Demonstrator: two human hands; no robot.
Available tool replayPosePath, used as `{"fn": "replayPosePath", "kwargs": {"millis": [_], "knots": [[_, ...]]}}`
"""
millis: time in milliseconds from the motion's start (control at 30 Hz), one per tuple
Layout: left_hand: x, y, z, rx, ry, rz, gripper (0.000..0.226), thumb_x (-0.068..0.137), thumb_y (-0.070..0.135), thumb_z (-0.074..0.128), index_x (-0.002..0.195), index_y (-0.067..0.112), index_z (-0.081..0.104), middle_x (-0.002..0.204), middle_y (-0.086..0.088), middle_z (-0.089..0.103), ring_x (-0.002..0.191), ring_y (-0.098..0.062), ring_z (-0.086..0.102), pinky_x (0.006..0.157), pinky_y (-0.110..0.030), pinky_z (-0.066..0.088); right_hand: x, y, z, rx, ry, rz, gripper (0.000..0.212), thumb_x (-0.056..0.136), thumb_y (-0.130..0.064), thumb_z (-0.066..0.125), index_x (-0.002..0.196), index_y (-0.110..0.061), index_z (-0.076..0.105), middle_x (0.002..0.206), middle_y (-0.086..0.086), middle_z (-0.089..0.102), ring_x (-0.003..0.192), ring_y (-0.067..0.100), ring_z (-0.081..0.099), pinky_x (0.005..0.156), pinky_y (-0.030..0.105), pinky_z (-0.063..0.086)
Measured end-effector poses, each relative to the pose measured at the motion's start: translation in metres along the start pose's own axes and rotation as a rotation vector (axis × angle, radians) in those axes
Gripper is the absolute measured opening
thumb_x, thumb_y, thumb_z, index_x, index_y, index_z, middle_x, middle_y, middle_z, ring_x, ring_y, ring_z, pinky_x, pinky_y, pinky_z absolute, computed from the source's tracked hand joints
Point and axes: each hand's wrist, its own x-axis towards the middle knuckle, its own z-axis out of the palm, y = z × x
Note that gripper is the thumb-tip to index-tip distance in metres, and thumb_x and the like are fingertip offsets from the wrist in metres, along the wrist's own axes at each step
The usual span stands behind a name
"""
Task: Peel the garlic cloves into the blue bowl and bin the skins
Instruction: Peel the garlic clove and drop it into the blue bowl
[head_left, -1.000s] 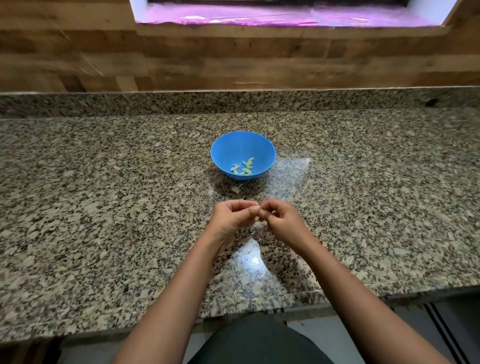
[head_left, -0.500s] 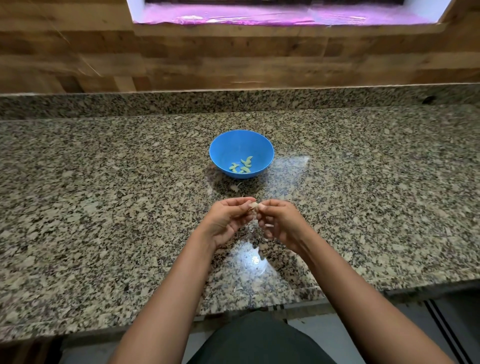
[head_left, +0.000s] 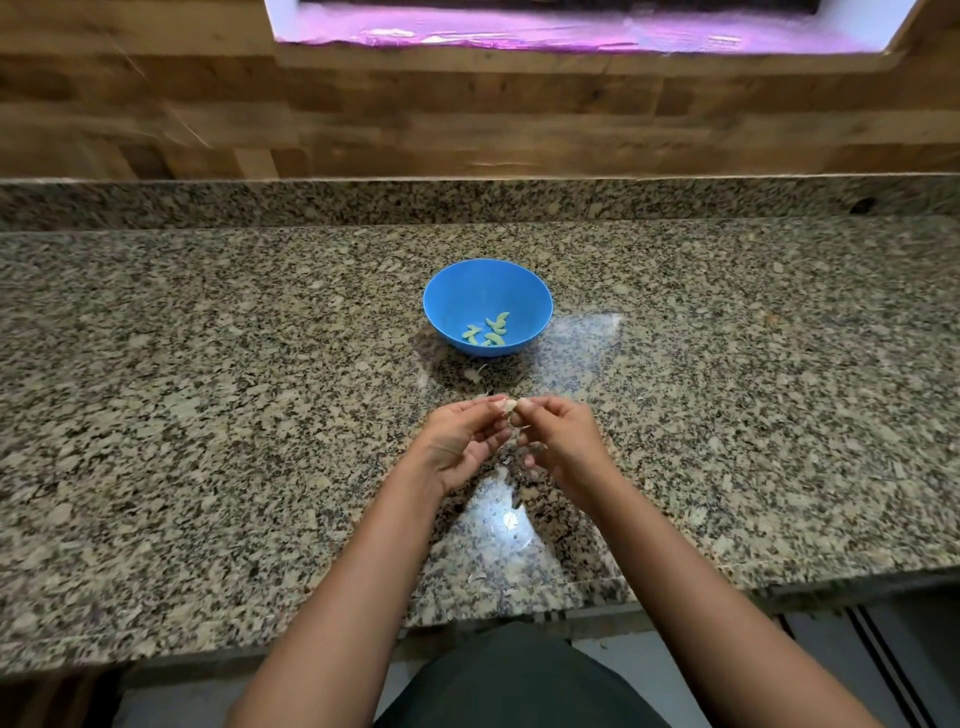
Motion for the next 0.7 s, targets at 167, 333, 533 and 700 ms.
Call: {"fn": "replayPosePath", "kwargs": {"millis": [167,333,533,700], "knots": [[-0.001,-0.001,0.003,0.061,-0.044,-0.022,0.009,0.085,-0.007,0.058,0.092,-0.001,0.061,0.079,-0.013,0.062,0.070,-0.016,0.058,0.058,-0.018,0.055,0.003,-0.004,-0.009,0.262,-0.095,0.214,0.020,0.093,-0.004,0.044,0.077,-0.006,0.055,0.061,0.002,0.052,0.047,0.009,0.046,0.037,0.017,0.035],[0.005,-0.012,0.010,0.189,0.050,0.290,0.010,0.085,-0.007,0.059,0.084,0.003,0.061,0.080,-0.010,0.062,0.070,-0.015,0.061,0.060,-0.017,0.055,0.008,-0.005,-0.011,0.293,-0.093,0.261,0.019,0.092,-0.006,0.047,0.076,-0.008,0.055,0.057,0.000,0.054,0.043,0.007,0.047,0.038,0.018,0.032],[0.007,-0.021,0.001,0.558,0.037,0.451,0.011,0.084,0.003,0.066,0.094,0.005,0.069,0.091,-0.011,0.071,0.088,-0.021,0.067,0.084,-0.031,0.056,0.005,-0.001,-0.013,0.193,-0.098,0.153,0.015,0.095,-0.005,0.047,0.082,-0.004,0.055,0.065,0.004,0.052,0.046,0.009,0.047,0.034,0.018,0.034],[0.007,-0.019,-0.003,0.669,0.003,0.447,0.018,0.080,0.012,0.073,0.097,0.007,0.070,0.092,-0.010,0.072,0.087,-0.021,0.069,0.082,-0.032,0.056,0.007,0.000,-0.014,0.035,-0.113,0.091,0.013,0.095,-0.008,0.049,0.083,-0.007,0.054,0.071,0.005,0.056,0.046,0.008,0.051,0.034,0.018,0.036]]}}
